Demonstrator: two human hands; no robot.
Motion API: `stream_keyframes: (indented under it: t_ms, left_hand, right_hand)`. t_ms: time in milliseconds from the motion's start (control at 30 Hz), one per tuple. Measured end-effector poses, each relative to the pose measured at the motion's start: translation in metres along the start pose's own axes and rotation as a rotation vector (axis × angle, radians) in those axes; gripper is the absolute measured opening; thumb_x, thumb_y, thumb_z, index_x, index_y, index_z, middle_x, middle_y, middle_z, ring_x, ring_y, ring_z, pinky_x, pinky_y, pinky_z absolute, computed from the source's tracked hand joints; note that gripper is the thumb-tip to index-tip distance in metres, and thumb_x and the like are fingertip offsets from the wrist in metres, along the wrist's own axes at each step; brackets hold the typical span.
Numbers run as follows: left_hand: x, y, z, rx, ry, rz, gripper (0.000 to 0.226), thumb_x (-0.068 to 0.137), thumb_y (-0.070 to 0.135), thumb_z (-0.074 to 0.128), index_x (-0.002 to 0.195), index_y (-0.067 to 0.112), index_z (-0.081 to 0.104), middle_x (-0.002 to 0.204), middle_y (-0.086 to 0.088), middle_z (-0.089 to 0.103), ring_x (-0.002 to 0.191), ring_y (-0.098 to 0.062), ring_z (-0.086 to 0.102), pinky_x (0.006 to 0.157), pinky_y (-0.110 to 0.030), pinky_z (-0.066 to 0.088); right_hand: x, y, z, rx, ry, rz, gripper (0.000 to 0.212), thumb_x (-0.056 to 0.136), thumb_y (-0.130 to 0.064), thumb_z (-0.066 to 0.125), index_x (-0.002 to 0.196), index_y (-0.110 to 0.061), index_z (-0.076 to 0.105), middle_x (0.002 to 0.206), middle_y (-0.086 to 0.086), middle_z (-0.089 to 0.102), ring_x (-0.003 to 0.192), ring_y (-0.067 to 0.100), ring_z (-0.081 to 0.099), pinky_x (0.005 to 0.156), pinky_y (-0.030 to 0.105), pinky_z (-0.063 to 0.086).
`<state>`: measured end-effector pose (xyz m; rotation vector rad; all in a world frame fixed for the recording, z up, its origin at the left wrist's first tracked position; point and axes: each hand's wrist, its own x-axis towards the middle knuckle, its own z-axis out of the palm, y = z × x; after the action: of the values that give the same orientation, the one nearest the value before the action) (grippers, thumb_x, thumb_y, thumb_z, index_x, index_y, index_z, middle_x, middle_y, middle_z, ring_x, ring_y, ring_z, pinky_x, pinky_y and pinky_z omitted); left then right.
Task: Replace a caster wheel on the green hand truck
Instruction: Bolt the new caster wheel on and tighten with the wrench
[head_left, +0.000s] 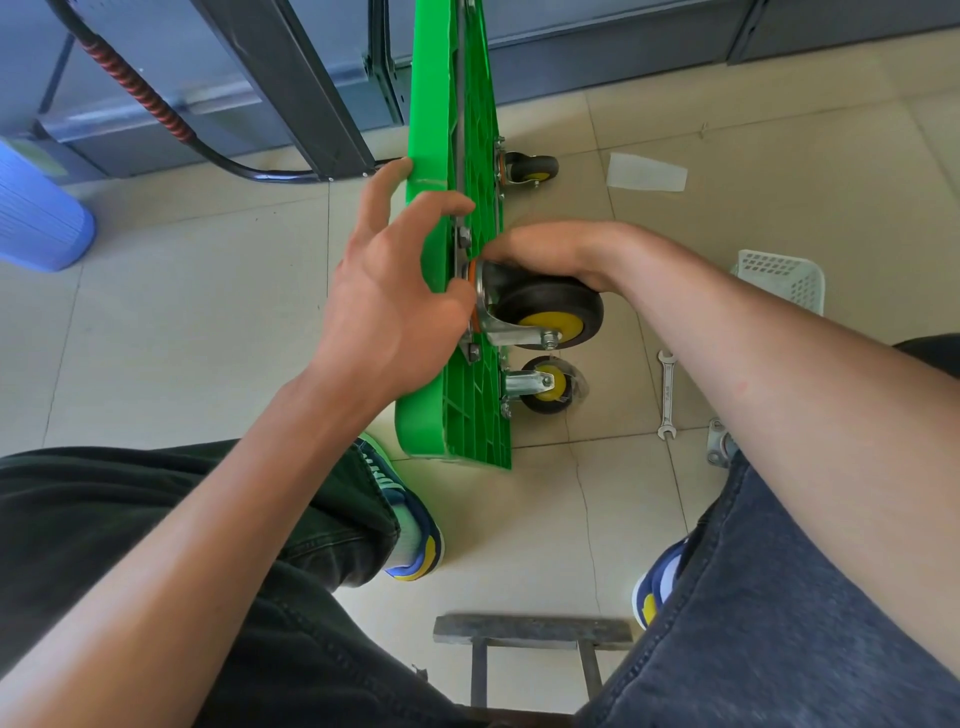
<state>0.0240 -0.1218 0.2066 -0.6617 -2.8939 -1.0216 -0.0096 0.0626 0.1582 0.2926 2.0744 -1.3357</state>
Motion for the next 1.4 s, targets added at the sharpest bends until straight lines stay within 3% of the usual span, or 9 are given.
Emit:
stream_keyframes:
  t_ms: [133,333,567,667,800,900,1033,1300,1400]
  left_hand:
    - [0.0,0.001,0.0,0.001,-0.003,0.0,0.051,0.076,0.013,0.067,0.125,0.027,0.064,0.157,-0.003,0.033,0.131,-0.024,0.048,0.094,-0.027,0.04]
    - [-0.001,0.001,0.0,0.013,-0.003,-0.006,0.05,0.078,0.012,0.07,0.126,0.027,0.063,0.158,-0.002,0.033,0.13,-0.022,0.048,0.094,-0.025,0.036]
    - [-0.001,0.002,-0.001,0.013,-0.006,-0.001,0.051,0.078,0.01,0.068,0.126,0.027,0.063,0.158,-0.002,0.033,0.128,-0.022,0.049,0.092,-0.026,0.04]
    - [-0.002,0.003,-0.001,0.015,-0.006,-0.006,0.051,0.079,0.01,0.069,0.126,0.027,0.063,0.158,-0.002,0.033,0.128,-0.022,0.049,0.091,-0.025,0.039]
    - [-0.001,0.003,-0.002,0.017,-0.004,-0.013,0.051,0.079,0.009,0.07,0.126,0.027,0.063,0.158,-0.002,0.032,0.128,-0.02,0.048,0.091,-0.023,0.038]
    - [-0.001,0.002,-0.001,0.024,-0.003,-0.013,0.051,0.079,0.009,0.071,0.126,0.028,0.063,0.158,-0.001,0.031,0.133,-0.023,0.047,0.089,-0.017,0.035]
    - [-0.001,0.002,-0.002,0.031,-0.004,-0.016,0.051,0.08,0.009,0.071,0.127,0.028,0.063,0.159,0.0,0.031,0.133,-0.022,0.046,0.08,0.001,0.026]
    - [0.0,0.002,-0.001,0.026,-0.004,-0.006,0.051,0.079,0.008,0.071,0.126,0.027,0.063,0.158,-0.002,0.032,0.131,-0.023,0.047,0.083,-0.006,0.03]
    - [-0.001,0.002,-0.001,0.013,-0.008,-0.003,0.051,0.078,0.009,0.069,0.125,0.028,0.063,0.158,-0.002,0.032,0.128,-0.022,0.049,0.09,-0.021,0.04]
  right_hand:
    - [0.002,-0.001,-0.001,-0.035,0.075,-0.058,0.024,0.094,-0.022,0.063,0.111,-0.008,0.072,0.105,0.018,0.073,0.091,0.036,0.074,0.087,0.05,0.061]
    - [0.002,-0.002,0.0,-0.085,0.101,-0.061,0.027,0.097,-0.028,0.063,0.114,-0.009,0.073,0.107,0.014,0.075,0.095,0.032,0.074,0.091,0.049,0.06]
    - [0.003,-0.002,0.002,-0.114,0.169,-0.127,0.022,0.1,-0.025,0.064,0.11,-0.011,0.076,0.106,0.011,0.075,0.092,0.025,0.07,0.076,0.028,0.054]
    - [0.005,-0.001,0.002,-0.113,0.197,-0.149,0.02,0.098,-0.024,0.066,0.107,-0.01,0.077,0.105,0.012,0.075,0.09,0.023,0.068,0.073,0.026,0.053]
    - [0.003,0.001,-0.001,-0.075,0.181,-0.15,0.022,0.1,-0.028,0.064,0.108,-0.011,0.076,0.09,0.001,0.074,0.077,0.012,0.069,0.064,0.017,0.054]
    - [0.004,0.001,-0.003,-0.073,0.143,-0.12,0.027,0.098,-0.033,0.065,0.104,-0.009,0.076,0.096,0.01,0.076,0.088,0.027,0.074,0.083,0.038,0.061]
    - [-0.001,-0.003,-0.004,-0.063,0.083,-0.088,0.024,0.092,-0.031,0.065,0.103,-0.01,0.073,0.092,0.01,0.074,0.079,0.027,0.072,0.079,0.04,0.058]
    - [-0.005,-0.006,-0.003,-0.066,0.032,-0.011,0.016,0.095,-0.024,0.062,0.099,-0.01,0.068,0.08,0.01,0.066,0.06,0.022,0.061,0.069,0.036,0.051]
    - [-0.005,-0.006,-0.003,-0.068,0.016,-0.008,0.014,0.096,-0.021,0.06,0.09,-0.012,0.069,0.077,0.008,0.067,0.057,0.02,0.061,0.065,0.032,0.052]
